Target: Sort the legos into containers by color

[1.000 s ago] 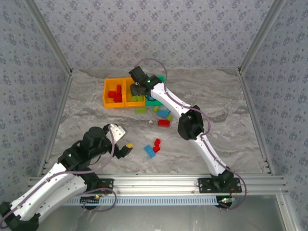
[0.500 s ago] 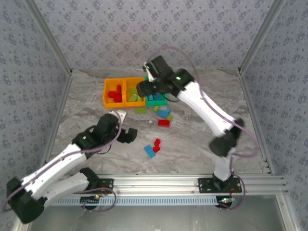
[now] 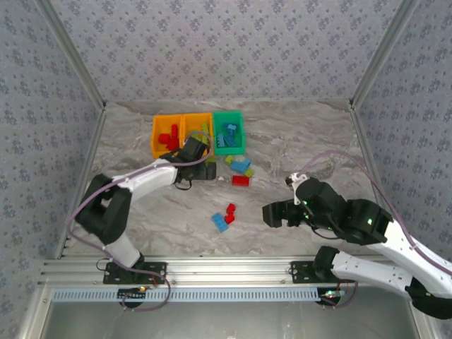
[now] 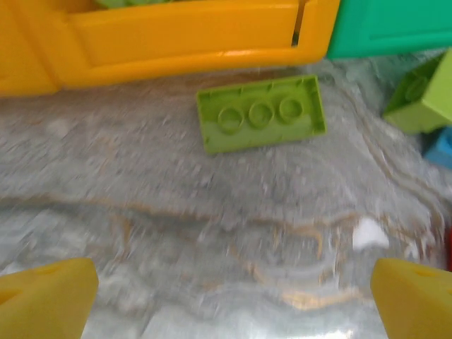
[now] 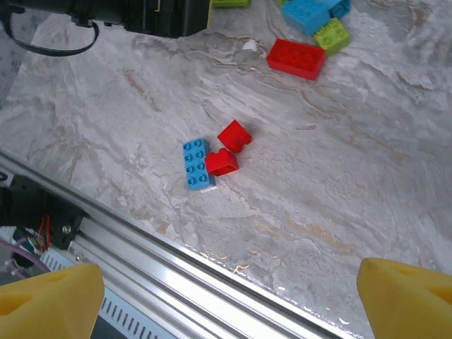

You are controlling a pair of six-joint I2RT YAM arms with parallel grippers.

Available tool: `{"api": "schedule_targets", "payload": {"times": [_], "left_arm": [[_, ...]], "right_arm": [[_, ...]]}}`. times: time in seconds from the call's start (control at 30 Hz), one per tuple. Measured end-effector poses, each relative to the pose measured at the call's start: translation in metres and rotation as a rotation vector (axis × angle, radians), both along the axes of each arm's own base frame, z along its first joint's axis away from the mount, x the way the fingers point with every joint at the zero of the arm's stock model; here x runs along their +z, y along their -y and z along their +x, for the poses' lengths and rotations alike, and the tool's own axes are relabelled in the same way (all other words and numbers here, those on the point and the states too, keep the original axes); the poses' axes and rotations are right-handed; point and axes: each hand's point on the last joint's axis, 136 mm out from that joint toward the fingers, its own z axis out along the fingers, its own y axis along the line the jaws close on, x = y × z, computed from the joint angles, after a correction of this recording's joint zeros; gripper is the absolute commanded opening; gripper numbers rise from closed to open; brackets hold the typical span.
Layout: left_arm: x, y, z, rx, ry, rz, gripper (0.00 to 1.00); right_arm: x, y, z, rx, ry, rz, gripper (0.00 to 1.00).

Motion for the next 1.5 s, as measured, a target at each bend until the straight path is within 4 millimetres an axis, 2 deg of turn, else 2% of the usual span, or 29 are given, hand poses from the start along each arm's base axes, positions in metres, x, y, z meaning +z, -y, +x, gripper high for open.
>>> {"api": "schedule_targets", "payload": {"times": [0.13, 0.3, 0.43, 0.57, 0.7, 0.87, 0.97, 1.03, 1.1, 1.17, 1.27, 1.4, 1.5], "left_arm": [[-0.021, 0.01, 0.025, 0.007, -0.017, 0.017, 0.99], [-0.038, 0.013, 0.049, 0.027, -0.02, 0.025, 0.98], [-0.047, 0.012, 0.057, 0.026, -0.027, 0.037, 0.89], [-0.047, 0.015, 0.063, 0.021, -0.026, 0.044, 0.79], [-0.047, 0.015, 0.064, 0.017, -0.028, 0.044, 0.69], [-0.047, 0.016, 0.06, 0.002, -0.027, 0.036, 0.63], [-0.046, 0.017, 0.049, -0.017, -0.042, 0.019, 0.61], [-0.044, 0.018, 0.033, -0.04, -0.063, 0.014, 0.61], [-0.037, 0.022, 0.015, -0.071, -0.077, 0.014, 0.61], [-0.021, 0.027, 0.003, -0.097, -0.065, 0.003, 0.61], [0.021, 0.035, 0.0, -0.12, 0.017, -0.033, 0.61], [0.078, 0.029, 0.03, -0.091, 0.165, -0.036, 0.61], [0.099, 0.02, 0.064, -0.048, 0.228, -0.026, 0.61]], "right_arm": [[0.006, 0.005, 0.004, -0.058, 0.003, 0.016, 1.0], [0.014, 0.002, 0.01, -0.079, 0.006, -0.002, 1.0], [0.011, 0.001, 0.013, -0.087, -0.001, -0.035, 1.0], [0.006, 0.0, 0.015, -0.09, -0.011, -0.057, 1.0], [0.006, -0.001, 0.015, -0.092, -0.013, -0.056, 1.0], [0.005, -0.001, 0.015, -0.092, -0.014, -0.059, 1.0], [0.004, -0.003, 0.016, -0.092, -0.019, -0.066, 1.0], [0.003, -0.004, 0.017, -0.092, -0.02, -0.068, 1.0], [0.003, -0.005, 0.017, -0.092, -0.02, -0.067, 1.0], [0.002, -0.007, 0.019, -0.092, -0.02, -0.067, 1.0], [0.001, -0.011, 0.021, -0.091, -0.021, -0.07, 1.0], [-0.002, -0.014, 0.023, -0.091, -0.028, -0.083, 1.0], [-0.003, -0.015, 0.023, -0.091, -0.03, -0.086, 1.0]]}}
